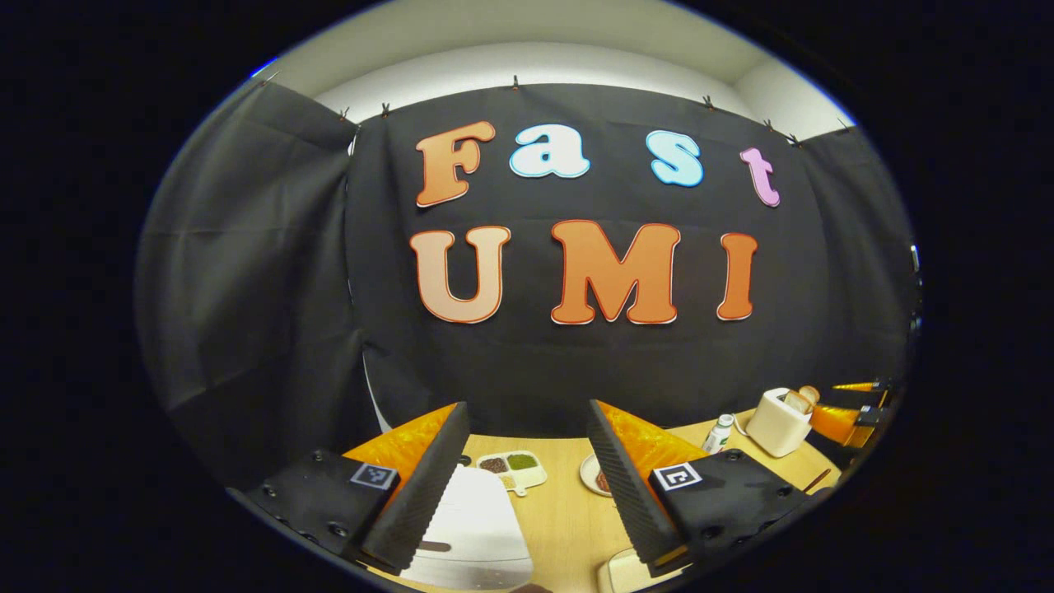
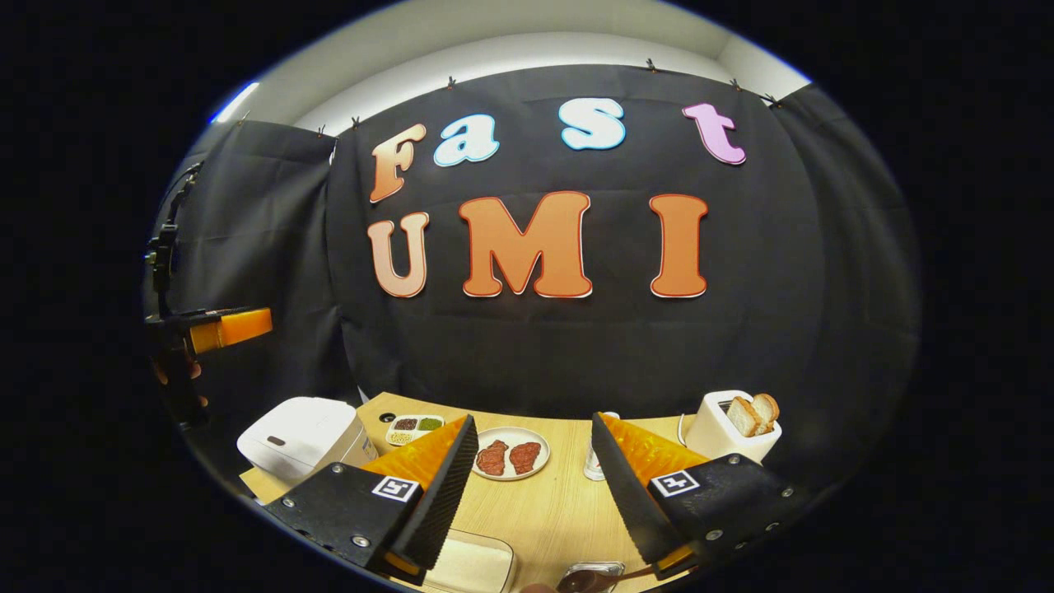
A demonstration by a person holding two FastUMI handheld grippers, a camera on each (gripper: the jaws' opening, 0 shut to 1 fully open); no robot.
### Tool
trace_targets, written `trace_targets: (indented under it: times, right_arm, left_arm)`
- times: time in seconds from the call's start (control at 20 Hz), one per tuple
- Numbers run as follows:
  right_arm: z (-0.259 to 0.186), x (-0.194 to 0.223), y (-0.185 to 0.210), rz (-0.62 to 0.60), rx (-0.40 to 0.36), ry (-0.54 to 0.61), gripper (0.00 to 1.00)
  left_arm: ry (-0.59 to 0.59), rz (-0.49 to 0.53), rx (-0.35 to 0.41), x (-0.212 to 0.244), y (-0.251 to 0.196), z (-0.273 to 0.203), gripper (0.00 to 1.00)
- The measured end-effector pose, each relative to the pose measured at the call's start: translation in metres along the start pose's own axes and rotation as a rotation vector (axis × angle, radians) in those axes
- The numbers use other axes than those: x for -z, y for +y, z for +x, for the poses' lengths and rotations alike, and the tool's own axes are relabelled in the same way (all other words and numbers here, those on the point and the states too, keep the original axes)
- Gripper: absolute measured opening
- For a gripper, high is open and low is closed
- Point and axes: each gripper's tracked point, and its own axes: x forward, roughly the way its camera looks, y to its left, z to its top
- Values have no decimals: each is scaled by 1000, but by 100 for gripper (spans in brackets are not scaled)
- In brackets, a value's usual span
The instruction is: Close the left gripper, press the button to open the rice cooker; take a wooden spoon from the chopstick holder with the right hand, scoop a spoonful of rice and pour it into the rice cooker, then put the wooden spoon back into the chopstick holder.
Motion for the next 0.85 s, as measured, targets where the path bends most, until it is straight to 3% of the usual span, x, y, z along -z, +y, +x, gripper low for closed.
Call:
trace_targets:
  times: [0.4,0.85]
  right_arm:
    - [17,-60,31,-2,-50,-116,88]
    - [12,-60,31,-37,-23,-134,88]
  left_arm:
    - [-68,22,27,-30,-20,-2,99]
    - [-147,59,-35,-61,-6,-4,99]
